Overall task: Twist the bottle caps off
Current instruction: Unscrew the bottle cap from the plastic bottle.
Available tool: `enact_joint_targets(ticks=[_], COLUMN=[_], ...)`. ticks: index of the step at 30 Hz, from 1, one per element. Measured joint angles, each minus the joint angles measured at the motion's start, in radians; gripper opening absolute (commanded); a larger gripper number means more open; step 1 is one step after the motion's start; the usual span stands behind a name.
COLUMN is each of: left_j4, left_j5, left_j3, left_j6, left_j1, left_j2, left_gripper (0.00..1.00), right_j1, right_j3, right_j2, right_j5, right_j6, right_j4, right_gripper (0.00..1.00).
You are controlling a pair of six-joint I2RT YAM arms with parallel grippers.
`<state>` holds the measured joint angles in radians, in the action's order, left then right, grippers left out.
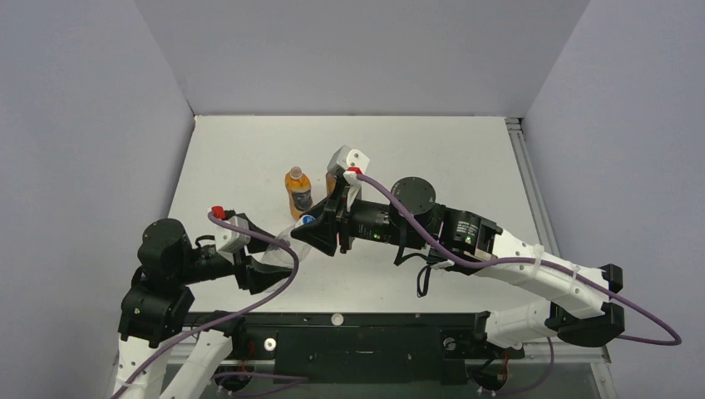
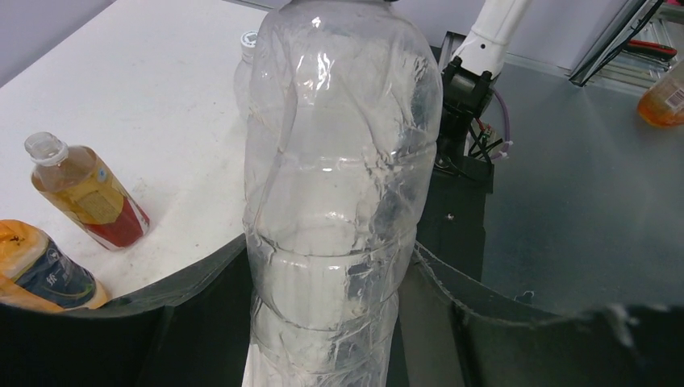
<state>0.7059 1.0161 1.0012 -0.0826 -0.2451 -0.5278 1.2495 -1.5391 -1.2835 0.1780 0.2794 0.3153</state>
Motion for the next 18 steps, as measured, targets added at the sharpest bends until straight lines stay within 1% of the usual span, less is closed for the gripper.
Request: enact_joint_targets(ticks=[2, 3, 4, 5, 6, 8, 9, 11, 12, 14, 18], left_j4=[-0.006, -0.008, -0.008, -0.008, -0.008, -0.008, -0.008, -0.009, -0.014, -0.035, -0.077], left_j5=[0.002, 0.002, 0.001, -0.002, -0.006, -0.016, -0.019, -0.039, -0.055, -0.1, -0.209], left_j3=[0.0, 0.002, 0.005, 0.008, 0.014, 0.023, 0.027, 0.028, 0.028, 0.025, 0.02], left_j6=[0.002, 0.003, 0.006, 0.01, 0.014, 0.018, 0.018, 0.02, 0.025, 0.045, 0.066], left_j1=[0.0, 0.0, 0.0, 0.0, 0.001, 0.001, 0.002, 0.001, 0.001, 0.001, 0.001], left_j2=[-0.006, -0.008, -0.011, -0.013, -0.016, -0.018, -0.018, -0.018, -0.018, -0.018, -0.019], left_gripper=[0.26, 0.26, 0.25, 0.25, 0.24, 0.21, 0.2, 0.16, 0.12, 0.09, 0.08], right_j1=[-0.001, -0.003, -0.005, -0.006, -0.006, -0.006, -0.006, -0.006, -0.006, -0.006, 0.0], right_j3=[-0.016, -0.026, -0.039, -0.05, -0.06, -0.065, -0.065, -0.058, -0.046, -0.019, -0.027], right_j2=[-0.01, -0.016, -0.025, -0.032, -0.037, -0.039, -0.039, -0.037, -0.033, -0.025, -0.037], right_j5=[0.004, 0.006, 0.008, 0.008, 0.008, -0.005, -0.021, -0.085, -0.119, -0.195, -0.349], right_j6=[0.0, 0.0, 0.0, 0.001, 0.001, 0.017, 0.021, 0.047, 0.066, 0.105, 0.173], right_j4=[0.007, 0.011, 0.016, 0.02, 0.022, 0.021, 0.012, -0.027, -0.052, -0.098, -0.126], right_gripper=[0.1, 0.14, 0.29, 0.37, 0.6, 0.78, 0.81, 0.82, 0.82, 0.83, 0.83])
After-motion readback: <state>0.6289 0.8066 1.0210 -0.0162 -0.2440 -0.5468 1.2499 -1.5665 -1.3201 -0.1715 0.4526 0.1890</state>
